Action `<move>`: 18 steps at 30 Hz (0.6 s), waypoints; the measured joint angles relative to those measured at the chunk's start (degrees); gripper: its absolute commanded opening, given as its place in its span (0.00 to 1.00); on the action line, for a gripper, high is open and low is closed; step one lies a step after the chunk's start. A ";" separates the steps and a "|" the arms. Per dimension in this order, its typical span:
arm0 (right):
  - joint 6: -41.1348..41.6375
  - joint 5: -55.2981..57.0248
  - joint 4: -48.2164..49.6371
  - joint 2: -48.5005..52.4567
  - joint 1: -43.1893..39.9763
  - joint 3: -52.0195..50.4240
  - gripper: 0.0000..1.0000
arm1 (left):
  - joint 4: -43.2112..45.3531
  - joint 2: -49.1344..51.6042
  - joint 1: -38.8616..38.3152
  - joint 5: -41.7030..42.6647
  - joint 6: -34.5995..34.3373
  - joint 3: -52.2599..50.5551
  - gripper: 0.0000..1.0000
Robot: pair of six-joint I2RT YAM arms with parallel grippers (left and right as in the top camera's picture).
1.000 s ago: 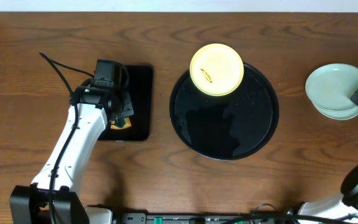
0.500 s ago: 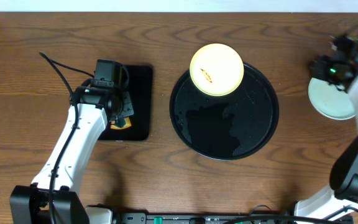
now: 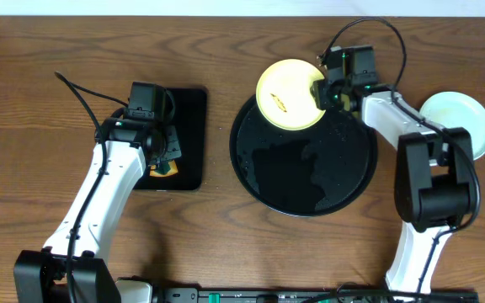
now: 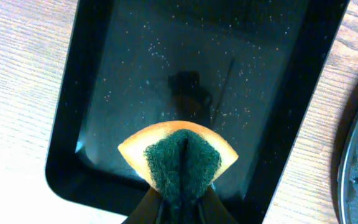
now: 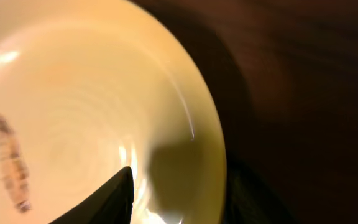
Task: Clean dirty plates on tray and stack at the side
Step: 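Reach the right gripper to the yellow plate and grip its rim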
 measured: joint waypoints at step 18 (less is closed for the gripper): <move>-0.13 5.16 -7.69 -7.04 0.00 0.11 0.01 | 0.00 0.00 0.00 0.00 0.00 -0.04 0.12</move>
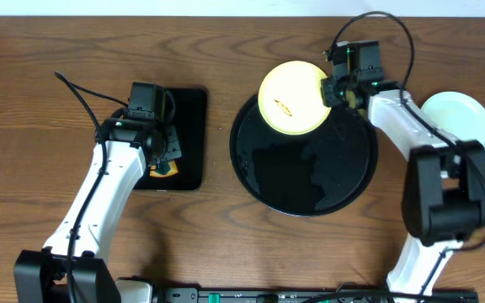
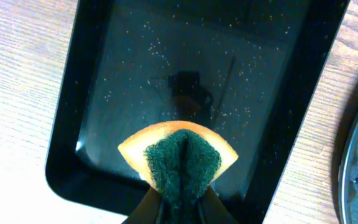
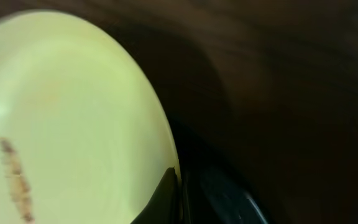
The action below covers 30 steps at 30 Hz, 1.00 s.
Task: Clean dirty plates on tray and stack at the side
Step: 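Reach the right gripper to the yellow plate and grip its rim, then lift the sponge from the black tray with the left gripper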
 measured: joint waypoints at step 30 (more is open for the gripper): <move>4.24 -0.46 -21.46 -5.35 -1.11 -5.70 0.27 | -0.04 0.00 0.00 0.00 0.00 -0.07 0.12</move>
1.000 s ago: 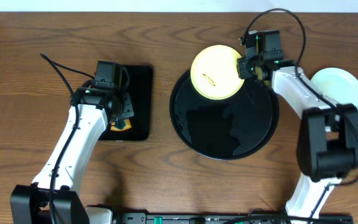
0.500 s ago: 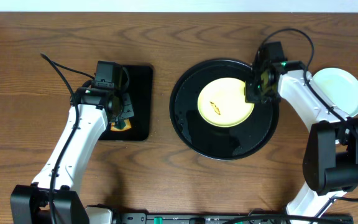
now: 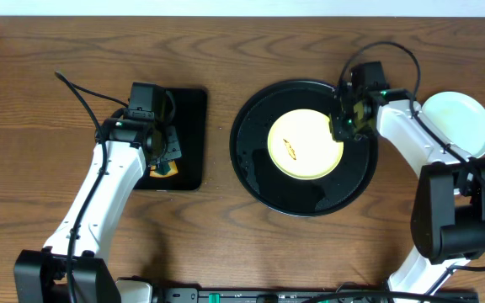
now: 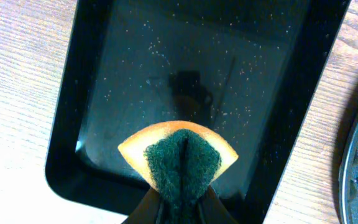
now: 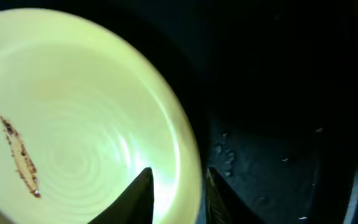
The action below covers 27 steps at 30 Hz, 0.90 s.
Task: Clean dirty plates on tray and stack at the side
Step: 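Lift the sponge from the black tray with the left gripper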
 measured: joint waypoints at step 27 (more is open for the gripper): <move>-2.99 -1.77 9.68 0.15 -0.90 -8.28 0.01 | 2.93 0.48 0.00 4.35 7.54 1.88 0.07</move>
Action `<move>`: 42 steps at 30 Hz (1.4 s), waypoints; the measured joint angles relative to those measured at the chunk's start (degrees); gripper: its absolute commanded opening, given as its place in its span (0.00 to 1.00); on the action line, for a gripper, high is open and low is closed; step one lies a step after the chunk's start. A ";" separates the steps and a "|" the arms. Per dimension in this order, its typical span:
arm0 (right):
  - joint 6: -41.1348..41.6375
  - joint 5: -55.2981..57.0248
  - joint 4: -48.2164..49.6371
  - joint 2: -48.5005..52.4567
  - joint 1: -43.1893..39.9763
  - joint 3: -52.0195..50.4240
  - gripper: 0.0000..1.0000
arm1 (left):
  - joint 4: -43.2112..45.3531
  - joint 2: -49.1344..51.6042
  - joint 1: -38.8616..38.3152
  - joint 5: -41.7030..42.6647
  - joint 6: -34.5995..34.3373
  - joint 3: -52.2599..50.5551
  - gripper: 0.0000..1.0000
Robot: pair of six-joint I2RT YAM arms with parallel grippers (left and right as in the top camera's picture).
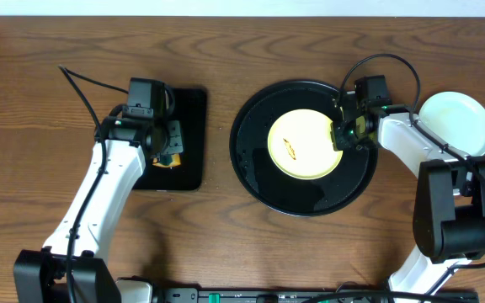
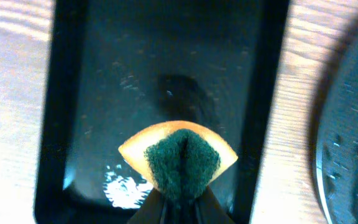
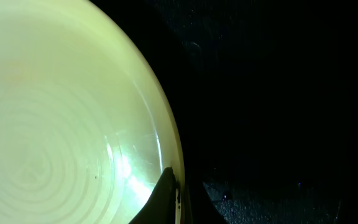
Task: Clean dirty plates on tray and stack at the side
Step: 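Lift the sponge from the black tray with the left gripper, then scrub the yellow plate held by the right gripper with the sponge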
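A pale yellow plate (image 1: 306, 145) with a brown smear (image 1: 292, 148) lies flat in the middle of the round black tray (image 1: 259, 181). My right gripper (image 1: 341, 135) is at the plate's right edge, shut on the rim (image 3: 173, 155), which sits between its dark fingers (image 3: 166, 196). My left gripper (image 1: 165, 151) hangs over the small rectangular black tray (image 1: 194, 135), shut on a folded sponge (image 2: 178, 158), green inside and orange outside.
A clean pale plate (image 1: 455, 124) sits on the wood at the right, beside the round tray. The round tray's wet rim (image 2: 347, 124) shows at the right of the left wrist view. Cables arch over both arms.
My right gripper's jaws stood apart around the plate's rim; now they are shut on it. My left arm has shifted slightly toward the table's far side and turned, still holding the sponge.
At first my right gripper held the yellow plate over the round tray's far-left rim, and still did a moment later. Then the plate lay flat in the tray's middle with the jaws apart at its rim. Now they grip it. The left kept the sponge throughout.
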 measured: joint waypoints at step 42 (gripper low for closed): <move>1.22 0.02 0.61 -0.09 0.09 -0.11 0.01 | 16.79 40.00 -30.16 6.86 21.42 26.29 0.08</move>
